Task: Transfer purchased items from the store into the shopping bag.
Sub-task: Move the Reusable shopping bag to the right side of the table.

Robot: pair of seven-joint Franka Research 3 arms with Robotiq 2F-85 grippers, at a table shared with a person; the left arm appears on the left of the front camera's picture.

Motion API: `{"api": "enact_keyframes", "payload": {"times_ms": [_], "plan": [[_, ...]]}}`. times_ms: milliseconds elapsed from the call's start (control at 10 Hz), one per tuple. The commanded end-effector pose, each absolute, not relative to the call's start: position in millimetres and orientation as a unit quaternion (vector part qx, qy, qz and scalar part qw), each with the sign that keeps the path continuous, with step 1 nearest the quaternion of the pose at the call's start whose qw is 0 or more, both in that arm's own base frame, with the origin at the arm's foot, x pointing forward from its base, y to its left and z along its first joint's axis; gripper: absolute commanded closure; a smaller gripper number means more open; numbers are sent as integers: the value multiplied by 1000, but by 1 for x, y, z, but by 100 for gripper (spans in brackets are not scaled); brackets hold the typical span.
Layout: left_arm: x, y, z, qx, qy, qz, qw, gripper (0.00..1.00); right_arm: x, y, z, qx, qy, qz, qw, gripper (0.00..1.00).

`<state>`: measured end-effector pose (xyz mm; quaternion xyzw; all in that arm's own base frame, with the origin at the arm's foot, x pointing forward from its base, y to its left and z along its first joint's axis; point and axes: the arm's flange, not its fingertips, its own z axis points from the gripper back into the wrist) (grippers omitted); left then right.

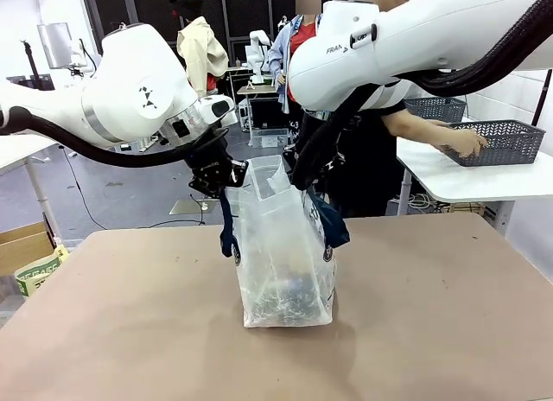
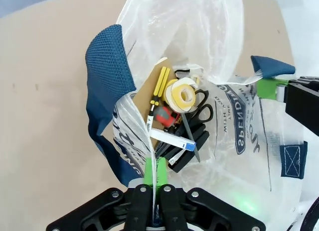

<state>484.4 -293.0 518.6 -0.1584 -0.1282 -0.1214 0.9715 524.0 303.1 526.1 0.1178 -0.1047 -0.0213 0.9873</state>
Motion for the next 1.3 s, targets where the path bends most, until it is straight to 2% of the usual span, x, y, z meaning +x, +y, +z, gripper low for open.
{"api": "enact_keyframes", "payload": {"times_ms": [0,200,800,900,1200], "plan": [[491,-298,519,-162,-185,-196,949,100,525,307,525,137,-105,-19,985,100],[495,-307,521,-174,-215,-233,932,100,527,308,525,142,-112,-13,983,100],[499,-315,518,-223,-195,-209,932,100,540,311,517,146,-117,-10,982,100],[495,-319,514,-194,-193,-216,937,100,530,312,519,133,-117,-17,984,100],[496,-319,511,-201,-189,-211,938,100,537,316,515,134,-119,0,984,100]]}}
